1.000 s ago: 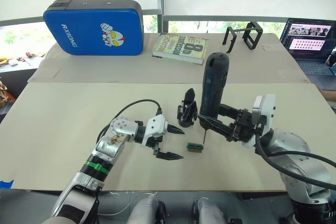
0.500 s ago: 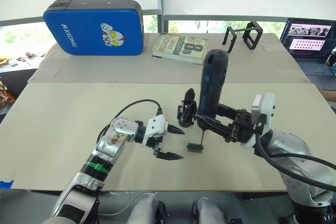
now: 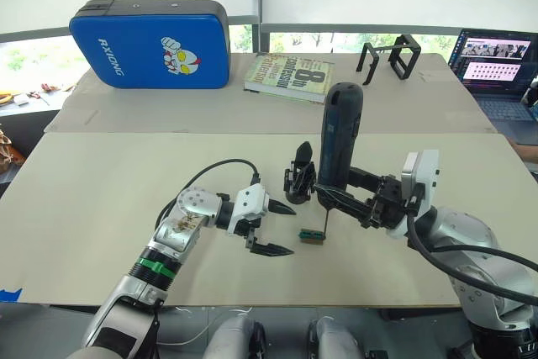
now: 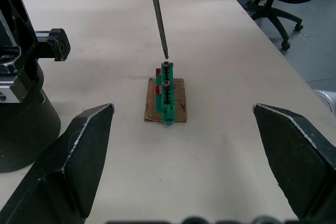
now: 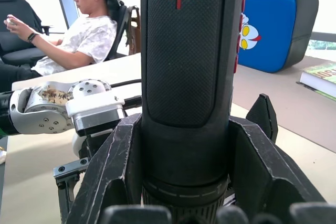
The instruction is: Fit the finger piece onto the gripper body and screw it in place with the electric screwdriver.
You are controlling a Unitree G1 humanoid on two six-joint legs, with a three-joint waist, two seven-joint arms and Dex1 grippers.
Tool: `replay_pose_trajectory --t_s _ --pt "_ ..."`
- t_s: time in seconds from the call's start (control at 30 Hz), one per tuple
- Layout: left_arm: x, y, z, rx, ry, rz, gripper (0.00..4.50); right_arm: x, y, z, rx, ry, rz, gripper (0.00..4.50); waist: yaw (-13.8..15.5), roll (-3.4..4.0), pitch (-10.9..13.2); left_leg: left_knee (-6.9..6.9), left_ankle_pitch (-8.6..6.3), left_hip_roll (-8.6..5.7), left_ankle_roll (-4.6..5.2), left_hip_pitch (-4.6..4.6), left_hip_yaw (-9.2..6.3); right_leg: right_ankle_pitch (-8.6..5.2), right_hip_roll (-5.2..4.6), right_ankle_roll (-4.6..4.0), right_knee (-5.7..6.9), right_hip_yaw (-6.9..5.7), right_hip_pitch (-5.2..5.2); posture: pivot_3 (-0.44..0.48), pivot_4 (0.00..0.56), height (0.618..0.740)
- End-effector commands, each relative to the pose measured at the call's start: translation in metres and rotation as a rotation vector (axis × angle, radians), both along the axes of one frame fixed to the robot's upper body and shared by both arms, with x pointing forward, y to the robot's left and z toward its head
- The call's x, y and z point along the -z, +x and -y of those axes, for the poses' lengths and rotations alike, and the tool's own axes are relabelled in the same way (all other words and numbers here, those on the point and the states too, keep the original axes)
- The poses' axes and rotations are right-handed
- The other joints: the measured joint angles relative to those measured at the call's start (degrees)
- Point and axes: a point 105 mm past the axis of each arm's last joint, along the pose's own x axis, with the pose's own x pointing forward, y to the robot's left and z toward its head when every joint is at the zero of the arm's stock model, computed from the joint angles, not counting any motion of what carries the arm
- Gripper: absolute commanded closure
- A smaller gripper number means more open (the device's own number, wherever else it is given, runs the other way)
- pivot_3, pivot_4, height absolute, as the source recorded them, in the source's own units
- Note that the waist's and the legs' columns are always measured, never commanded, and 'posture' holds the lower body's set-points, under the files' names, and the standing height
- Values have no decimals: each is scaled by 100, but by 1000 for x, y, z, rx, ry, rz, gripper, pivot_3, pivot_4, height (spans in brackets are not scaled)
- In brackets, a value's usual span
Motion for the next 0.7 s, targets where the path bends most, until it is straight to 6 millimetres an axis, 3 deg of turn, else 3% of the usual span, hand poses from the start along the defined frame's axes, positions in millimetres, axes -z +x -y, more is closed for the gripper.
replay_pose_trajectory --t_s 0.03,0.7 --pt "-9 1 3 10 -21 32 0 -13 -6 -2 -22 15 87 2636 -1 0 0 0 0 0 0 0 0 0 0 0 0 0 0 0 150 740" --pt "-10 2 2 7 -22 36 0 -15 -6 -4 -24 23 86 2636 -1 0 0 0 0 0 0 0 0 0 0 0 0 0 0 0 150 740"
